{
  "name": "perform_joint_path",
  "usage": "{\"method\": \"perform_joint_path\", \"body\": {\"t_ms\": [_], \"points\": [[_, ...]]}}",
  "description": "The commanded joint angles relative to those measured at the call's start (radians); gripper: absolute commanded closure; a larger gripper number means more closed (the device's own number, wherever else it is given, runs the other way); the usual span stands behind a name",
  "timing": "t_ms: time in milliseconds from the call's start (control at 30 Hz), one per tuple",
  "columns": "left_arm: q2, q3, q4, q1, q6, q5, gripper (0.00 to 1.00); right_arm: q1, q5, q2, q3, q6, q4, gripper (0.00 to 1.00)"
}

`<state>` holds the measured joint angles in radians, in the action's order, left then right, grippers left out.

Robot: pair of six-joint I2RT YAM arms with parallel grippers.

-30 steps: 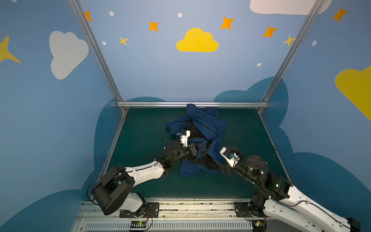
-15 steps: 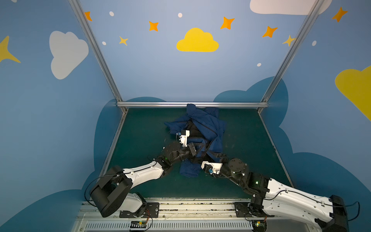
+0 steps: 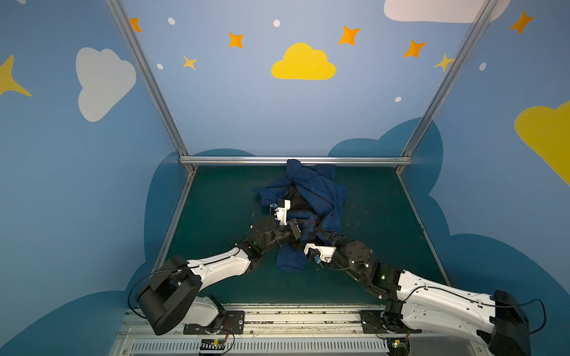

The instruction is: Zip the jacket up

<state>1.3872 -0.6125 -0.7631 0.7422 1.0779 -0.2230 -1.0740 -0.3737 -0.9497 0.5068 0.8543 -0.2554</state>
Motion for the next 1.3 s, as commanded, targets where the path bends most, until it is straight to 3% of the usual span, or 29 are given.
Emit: {"method": "perform_joint_path", "body": {"t_ms": [0,233,400,567,800,1267], "points": [[-0.027,-0.013,-0.008,0.001,-0.012,0.016,0.97,0.026,-0.001,-0.012,-0.01,-0.007,-0.07,0.37],[-0.018,-0.023,-0.016,0.001,-0.007,0.016,0.97,0.075,0.054,-0.044,0.006,-0.02,-0.076,0.39],[-0.016,-0.024,-0.018,0.003,-0.006,0.019,0.97,0.092,0.09,-0.058,0.019,-0.042,-0.07,0.35],[-0.016,-0.025,-0.022,0.002,-0.001,0.023,0.97,0.101,0.136,-0.075,0.044,-0.058,-0.053,0.42],[-0.034,-0.019,-0.009,-0.003,-0.005,0.033,0.97,0.104,0.15,-0.104,0.078,-0.064,-0.061,0.6],[-0.036,-0.013,-0.012,-0.006,-0.003,0.035,0.97,0.107,0.156,-0.065,0.102,-0.075,0.021,0.67]]}}
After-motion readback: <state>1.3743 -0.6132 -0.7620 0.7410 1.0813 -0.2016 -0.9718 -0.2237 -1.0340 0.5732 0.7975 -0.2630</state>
